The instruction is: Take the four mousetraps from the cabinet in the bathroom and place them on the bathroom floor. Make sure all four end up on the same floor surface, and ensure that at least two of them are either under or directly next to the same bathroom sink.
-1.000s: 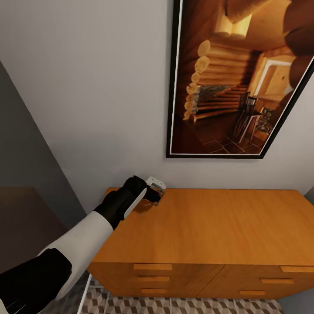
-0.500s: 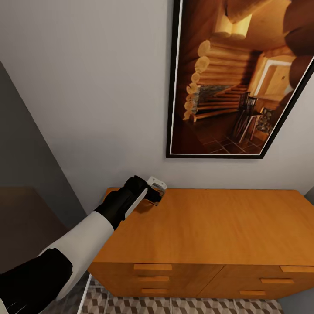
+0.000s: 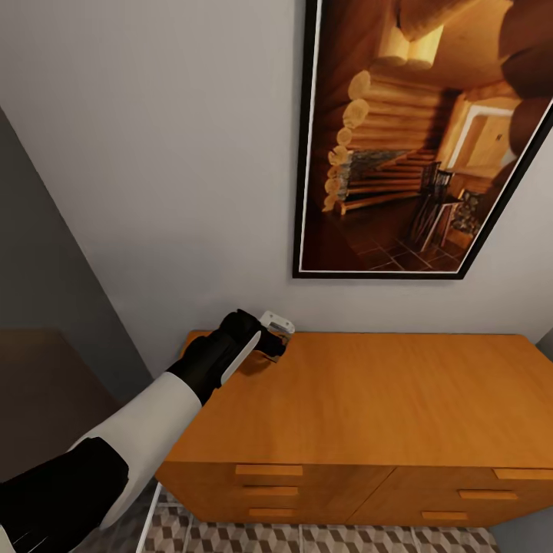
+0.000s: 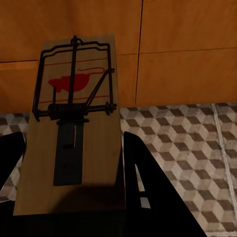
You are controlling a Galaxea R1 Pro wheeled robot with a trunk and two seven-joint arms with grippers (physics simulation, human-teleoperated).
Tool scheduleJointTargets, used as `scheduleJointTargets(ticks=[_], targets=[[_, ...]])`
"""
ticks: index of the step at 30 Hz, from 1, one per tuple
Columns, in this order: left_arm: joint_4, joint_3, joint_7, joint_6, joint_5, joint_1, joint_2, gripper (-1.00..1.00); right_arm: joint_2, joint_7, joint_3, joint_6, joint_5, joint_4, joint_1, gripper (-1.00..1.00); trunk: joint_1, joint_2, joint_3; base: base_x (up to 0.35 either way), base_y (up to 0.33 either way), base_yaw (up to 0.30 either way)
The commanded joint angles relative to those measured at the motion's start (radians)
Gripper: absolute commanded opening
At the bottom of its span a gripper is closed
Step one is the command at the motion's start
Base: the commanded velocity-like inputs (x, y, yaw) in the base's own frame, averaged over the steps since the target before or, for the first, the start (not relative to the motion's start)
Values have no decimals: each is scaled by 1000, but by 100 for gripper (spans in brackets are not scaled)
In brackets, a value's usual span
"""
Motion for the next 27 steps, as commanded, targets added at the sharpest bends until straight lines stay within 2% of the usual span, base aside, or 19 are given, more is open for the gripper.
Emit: scheduleJointTargets(ticks=[1,14,27], targets=[[-1,-1,-2,4,0,-1,0,100,0,8,4,-3,-11,1,-1,-100,1,-2,-2,0,0,0],[-1,-2,-2,3,0,-1,-1,100,0,8,4,-3,-11,1,-1,-100,1,-2,-4,0,0,0],[0,-2,-2,4,0,-1,0,100,0,8,4,-3,-11,1,0,-100,1,-2,-18,0,0,0]])
